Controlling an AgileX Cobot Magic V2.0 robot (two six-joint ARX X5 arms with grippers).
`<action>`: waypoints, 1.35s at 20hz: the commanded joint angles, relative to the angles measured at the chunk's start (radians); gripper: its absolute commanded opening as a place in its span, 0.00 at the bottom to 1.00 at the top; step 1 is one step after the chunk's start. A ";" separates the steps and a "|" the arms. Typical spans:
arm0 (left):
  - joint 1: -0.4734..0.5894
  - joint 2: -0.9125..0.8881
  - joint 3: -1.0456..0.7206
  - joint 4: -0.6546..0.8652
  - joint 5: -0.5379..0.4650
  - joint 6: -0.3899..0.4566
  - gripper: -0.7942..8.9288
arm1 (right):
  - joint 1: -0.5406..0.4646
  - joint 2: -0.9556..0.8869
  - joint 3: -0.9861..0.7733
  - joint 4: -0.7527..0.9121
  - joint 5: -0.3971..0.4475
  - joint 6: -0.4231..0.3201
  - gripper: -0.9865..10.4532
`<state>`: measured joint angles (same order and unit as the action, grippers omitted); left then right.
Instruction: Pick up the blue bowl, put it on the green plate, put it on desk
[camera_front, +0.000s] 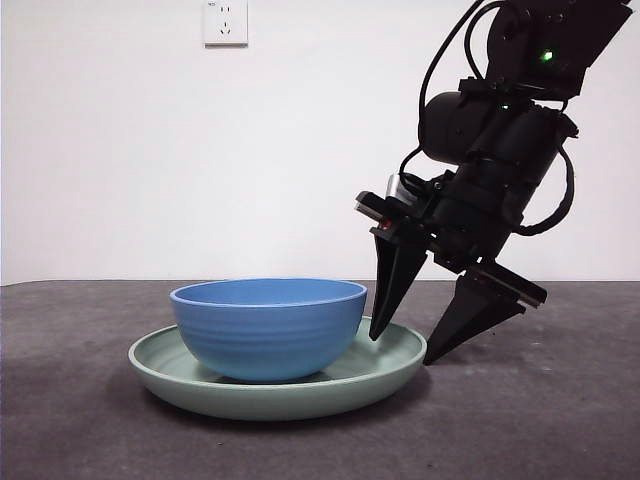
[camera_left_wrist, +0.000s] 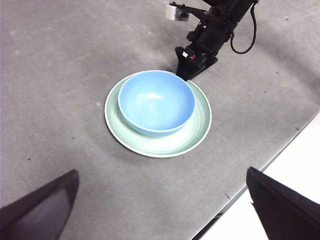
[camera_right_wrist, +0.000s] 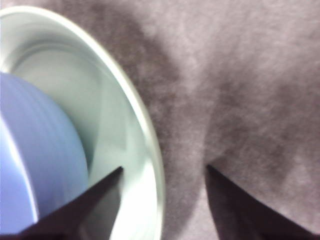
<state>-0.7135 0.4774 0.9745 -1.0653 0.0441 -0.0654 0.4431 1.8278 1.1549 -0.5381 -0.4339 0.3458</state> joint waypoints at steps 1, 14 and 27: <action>-0.005 0.003 0.006 0.010 0.006 -0.002 0.76 | -0.001 -0.035 0.039 -0.018 0.025 -0.005 0.38; -0.005 0.003 0.006 -0.021 0.006 -0.003 0.76 | 0.053 -0.758 0.045 -0.546 0.320 -0.122 0.61; -0.005 0.003 0.006 -0.042 0.006 -0.033 0.76 | 0.087 -1.241 0.044 -0.837 0.327 -0.116 0.61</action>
<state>-0.7135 0.4774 0.9749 -1.1156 0.0444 -0.0948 0.5232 0.5846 1.1824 -1.3342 -0.1085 0.2325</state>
